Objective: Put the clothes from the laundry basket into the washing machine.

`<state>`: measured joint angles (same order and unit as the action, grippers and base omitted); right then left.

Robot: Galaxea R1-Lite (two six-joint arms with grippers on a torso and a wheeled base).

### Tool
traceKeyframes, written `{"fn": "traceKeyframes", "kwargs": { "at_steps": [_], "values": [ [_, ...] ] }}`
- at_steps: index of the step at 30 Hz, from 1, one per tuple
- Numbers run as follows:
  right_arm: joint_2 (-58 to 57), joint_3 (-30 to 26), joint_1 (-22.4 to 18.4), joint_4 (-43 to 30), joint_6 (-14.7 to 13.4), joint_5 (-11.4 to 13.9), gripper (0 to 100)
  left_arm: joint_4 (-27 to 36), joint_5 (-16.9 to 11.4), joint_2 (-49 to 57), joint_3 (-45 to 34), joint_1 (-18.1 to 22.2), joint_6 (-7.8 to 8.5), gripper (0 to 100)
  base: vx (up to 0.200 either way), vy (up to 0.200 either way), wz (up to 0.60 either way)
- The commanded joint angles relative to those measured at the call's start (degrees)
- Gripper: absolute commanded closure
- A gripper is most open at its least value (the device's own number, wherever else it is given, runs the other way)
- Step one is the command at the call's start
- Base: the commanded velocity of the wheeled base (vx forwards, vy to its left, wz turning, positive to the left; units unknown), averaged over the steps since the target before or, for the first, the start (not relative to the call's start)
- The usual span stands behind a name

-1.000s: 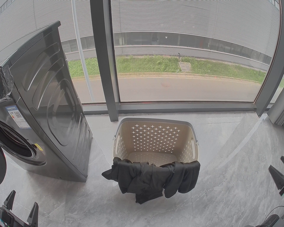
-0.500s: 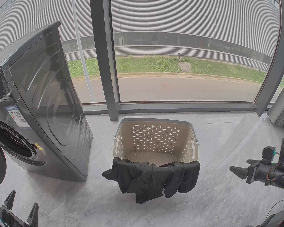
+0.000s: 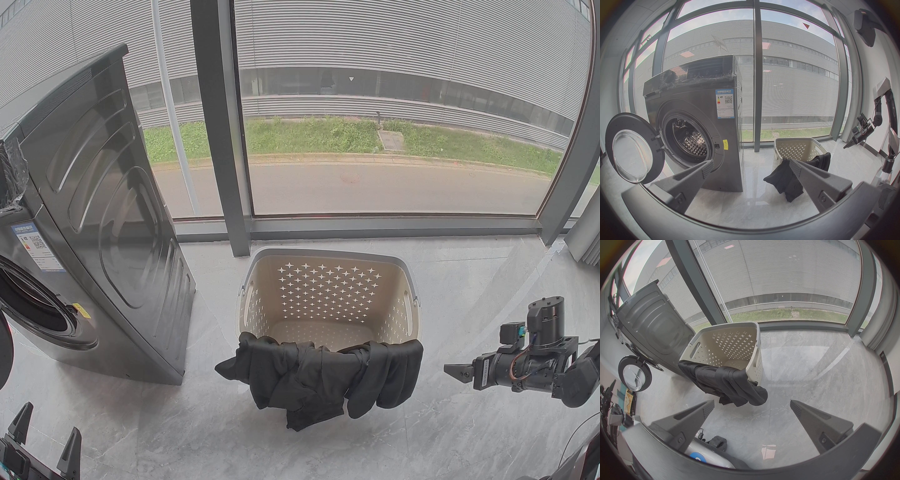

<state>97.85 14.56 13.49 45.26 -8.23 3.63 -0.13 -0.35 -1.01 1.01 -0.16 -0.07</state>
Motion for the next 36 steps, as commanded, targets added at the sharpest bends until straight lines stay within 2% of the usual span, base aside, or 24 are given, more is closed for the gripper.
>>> {"fn": "traceKeyframes", "kwargs": {
  "at_steps": [1, 6, 11, 16, 22, 28, 30, 36],
  "values": [
    [9.3, 1.1, 0.8, 3.4, -0.2, 0.1, 0, -0.1, 0.0, 1.0, -0.8, 0.0, -0.1, 0, 0.0, 0.0, 0.0],
    [16.3, 1.7, 2.3, 9.2, -0.1, 0.0, 0, -0.1, 0.0, 1.0, -0.8, 0.0, -0.1, 0, 0.0, 0.0, 0.0],
    [19.3, 2.7, 3.1, 11.5, -0.1, 0.0, 0, 0.0, 0.0, 1.0, -0.8, 0.0, -0.1, 0, 0.0, 0.0, 0.0],
    [24.5, 5.2, 5.2, 16.3, 0.0, 0.0, 0, -0.1, 0.0, 1.0, -0.8, 0.0, -0.19, 0, 0.0, 0.0, 0.0],
    [26.4, 8.0, 8.0, 17.1, 0.0, 0.0, 0, -0.1, 0.0, 1.0, -0.8, 0.0, -0.19, 0, 0.0, 0.0, 0.0],
    [29.0, 10.5, 8.7, 17.1, -0.6, -0.1, 0, 0.0, 0.0, 1.0, -0.8, 0.0, -0.19, 0, 0.0, 0.0, 0.0],
    [30.2, 12.0, 8.8, 17.1, -0.7, -1.2, 0, 0.0, 0.0, 1.0, -0.8, 0.0, -0.28, 0, 0.0, 0.0, 0.0],
    [31.4, 13.9, 9.5, 17.0, -2.5, -1.6, 0, 0.0, 0.0, 1.0, -0.8, 0.0, -0.19, 0, 0.0, 0.0, 0.0]
  ]
}}
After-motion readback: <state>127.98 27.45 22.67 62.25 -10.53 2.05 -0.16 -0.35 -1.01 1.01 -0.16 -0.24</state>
